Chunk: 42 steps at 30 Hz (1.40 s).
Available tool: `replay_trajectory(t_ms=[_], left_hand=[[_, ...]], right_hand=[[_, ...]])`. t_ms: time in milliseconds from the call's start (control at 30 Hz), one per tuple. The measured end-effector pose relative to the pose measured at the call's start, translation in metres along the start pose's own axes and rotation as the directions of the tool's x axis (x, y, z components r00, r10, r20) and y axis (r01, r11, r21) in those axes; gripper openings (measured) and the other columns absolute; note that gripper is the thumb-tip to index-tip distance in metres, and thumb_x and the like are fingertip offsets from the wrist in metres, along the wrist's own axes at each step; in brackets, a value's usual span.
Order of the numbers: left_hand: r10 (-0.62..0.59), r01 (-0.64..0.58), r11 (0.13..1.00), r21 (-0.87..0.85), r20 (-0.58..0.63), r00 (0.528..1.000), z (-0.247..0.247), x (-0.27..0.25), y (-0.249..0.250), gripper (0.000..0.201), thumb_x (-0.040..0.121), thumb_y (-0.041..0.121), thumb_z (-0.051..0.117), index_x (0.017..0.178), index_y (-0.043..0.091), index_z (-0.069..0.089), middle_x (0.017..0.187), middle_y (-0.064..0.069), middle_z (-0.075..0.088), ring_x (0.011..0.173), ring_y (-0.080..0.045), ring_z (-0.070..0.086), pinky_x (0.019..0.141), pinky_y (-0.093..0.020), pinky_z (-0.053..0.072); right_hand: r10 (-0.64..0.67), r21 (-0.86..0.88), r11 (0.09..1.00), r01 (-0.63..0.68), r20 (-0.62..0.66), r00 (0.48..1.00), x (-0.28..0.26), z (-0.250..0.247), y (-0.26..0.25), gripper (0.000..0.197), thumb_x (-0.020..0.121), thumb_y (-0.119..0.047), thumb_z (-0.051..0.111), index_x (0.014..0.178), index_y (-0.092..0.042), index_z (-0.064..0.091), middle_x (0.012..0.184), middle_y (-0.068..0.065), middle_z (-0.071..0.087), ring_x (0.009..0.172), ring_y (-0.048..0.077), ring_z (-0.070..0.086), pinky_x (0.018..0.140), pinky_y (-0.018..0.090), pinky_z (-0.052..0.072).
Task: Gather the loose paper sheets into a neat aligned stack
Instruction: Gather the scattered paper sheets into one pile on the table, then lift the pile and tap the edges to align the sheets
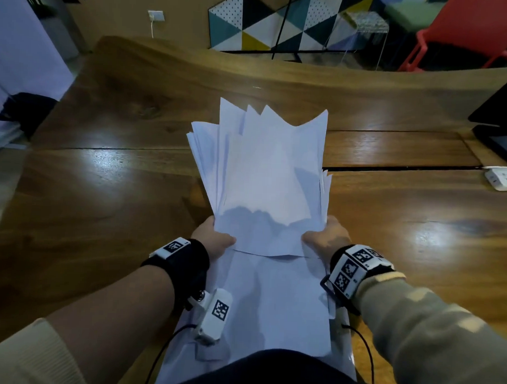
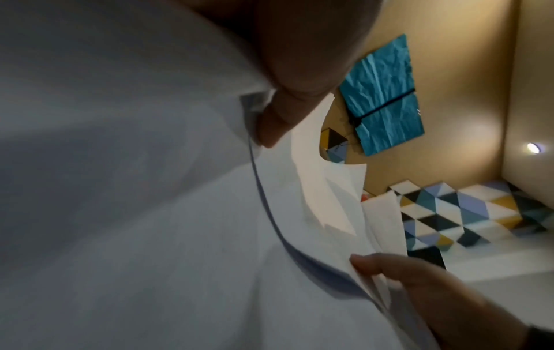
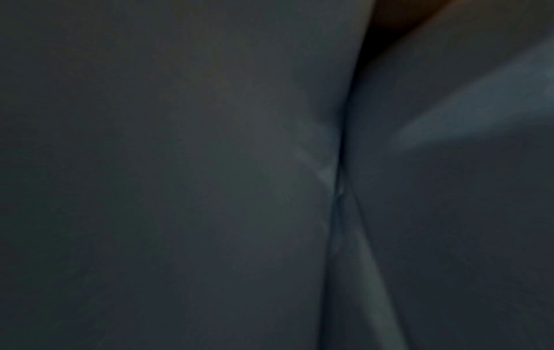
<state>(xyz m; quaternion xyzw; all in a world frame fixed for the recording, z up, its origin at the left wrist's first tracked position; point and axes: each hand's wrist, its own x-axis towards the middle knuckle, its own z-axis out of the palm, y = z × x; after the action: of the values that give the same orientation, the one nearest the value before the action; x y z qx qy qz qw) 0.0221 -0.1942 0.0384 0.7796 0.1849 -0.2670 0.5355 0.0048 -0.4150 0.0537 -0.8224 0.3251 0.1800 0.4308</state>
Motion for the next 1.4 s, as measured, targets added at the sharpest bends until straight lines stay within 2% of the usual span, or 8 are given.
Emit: replay_trajectory(t_ms=[100, 467, 567, 767, 1000, 1133, 1267, 1400], left_hand=[[0.052, -0.038, 0.986, 0.161, -0.084, 0.995, 0.005, -0.007, 0.003, 0.040, 0.076, 0.003, 0.060, 0.115, 0.006, 0.053, 0.103, -0.010, 0.060, 0.101, -0.029, 0.058, 0.080, -0.027, 0.041], [0.294, -0.283, 0.952, 0.119, -0.086, 0.952, 0.007, -0.051, 0.007, 0.037, 0.072, 0.015, 0.053, 0.109, 0.015, 0.057, 0.103, -0.008, 0.067, 0.090, -0.025, 0.058, 0.078, -0.030, 0.045], [0.347, -0.352, 0.936, -0.032, -0.104, 0.932, -0.012, -0.066, 0.019, 0.021, 0.070, 0.012, 0.063, 0.090, 0.018, 0.060, 0.080, 0.001, 0.065, 0.081, -0.018, 0.059, 0.070, -0.025, 0.044], [0.314, -0.328, 0.918, -0.223, -0.096, 0.944, -0.043, -0.083, 0.038, 0.027, 0.078, -0.011, 0.059, 0.060, 0.005, 0.046, 0.028, 0.002, 0.050, 0.025, -0.001, 0.042, 0.032, -0.011, 0.033], [0.463, -0.483, 0.855, -0.191, -0.143, 0.875, -0.045, -0.094, 0.062, 0.022, 0.075, -0.005, 0.064, 0.076, 0.017, 0.059, 0.046, 0.006, 0.064, 0.040, -0.004, 0.055, 0.040, -0.016, 0.046], [0.534, -0.558, 0.804, -0.205, -0.161, 0.830, -0.043, -0.102, 0.077, 0.038, 0.069, -0.003, 0.065, 0.093, 0.025, 0.056, 0.070, -0.007, 0.059, 0.053, -0.017, 0.057, 0.046, -0.022, 0.048], [0.443, -0.456, 0.885, -0.099, -0.129, 0.887, -0.035, -0.096, 0.072, 0.046, 0.078, -0.006, 0.060, 0.119, 0.010, 0.046, 0.078, -0.002, 0.056, 0.064, -0.016, 0.052, 0.044, -0.011, 0.045], [0.275, -0.260, 0.949, 0.178, -0.066, 0.959, -0.012, -0.079, 0.043, 0.065, 0.077, -0.011, 0.054, 0.136, 0.009, 0.035, 0.123, -0.015, 0.057, 0.099, -0.029, 0.054, 0.079, -0.027, 0.044]], right_hand=[[-0.006, 0.033, 0.999, 0.006, 0.006, 1.000, 0.001, -0.006, -0.001, 0.031, 0.078, -0.006, 0.059, 0.102, -0.014, 0.041, 0.098, 0.007, 0.056, 0.089, 0.029, 0.055, 0.081, 0.035, 0.047], [0.023, 0.297, 0.955, -0.025, 0.008, 1.000, -0.005, -0.010, 0.005, 0.057, 0.076, -0.020, 0.071, 0.122, 0.000, 0.045, 0.104, 0.008, 0.054, 0.088, 0.028, 0.053, 0.077, 0.035, 0.044], [-0.008, 0.483, 0.874, -0.054, 0.125, 0.992, -0.009, -0.028, 0.012, 0.032, 0.076, -0.019, 0.072, 0.100, -0.002, 0.060, 0.089, 0.007, 0.068, 0.069, 0.021, 0.061, 0.061, 0.030, 0.045], [-0.178, 0.610, 0.792, -0.041, 0.295, 0.939, -0.031, -0.058, 0.006, 0.042, 0.065, -0.026, 0.069, 0.102, -0.006, 0.065, 0.081, 0.013, 0.075, 0.065, 0.029, 0.070, 0.056, 0.027, 0.051], [-0.201, 0.434, 0.886, 0.162, 0.046, 0.978, -0.055, -0.074, -0.031, 0.020, 0.076, -0.013, 0.073, 0.072, -0.001, 0.058, 0.068, 0.015, 0.055, 0.058, 0.026, 0.055, 0.053, 0.028, 0.046], [-0.241, 0.544, 0.810, 0.220, -0.032, 0.970, -0.065, -0.084, -0.037, 0.018, 0.077, -0.004, 0.070, 0.091, 0.004, 0.061, 0.079, 0.016, 0.060, 0.072, 0.030, 0.060, 0.060, 0.033, 0.054], [-0.203, 0.438, 0.881, 0.181, 0.004, 0.979, -0.066, -0.080, -0.019, 0.014, 0.078, -0.007, 0.071, 0.079, -0.001, 0.059, 0.074, 0.011, 0.062, 0.065, 0.023, 0.058, 0.052, 0.024, 0.050], [-0.128, 0.312, 0.944, 0.104, 0.057, 0.990, -0.056, -0.059, 0.005, 0.014, 0.070, 0.006, 0.071, 0.074, -0.003, 0.061, 0.088, 0.023, 0.066, 0.081, 0.030, 0.060, 0.090, 0.052, 0.051]])
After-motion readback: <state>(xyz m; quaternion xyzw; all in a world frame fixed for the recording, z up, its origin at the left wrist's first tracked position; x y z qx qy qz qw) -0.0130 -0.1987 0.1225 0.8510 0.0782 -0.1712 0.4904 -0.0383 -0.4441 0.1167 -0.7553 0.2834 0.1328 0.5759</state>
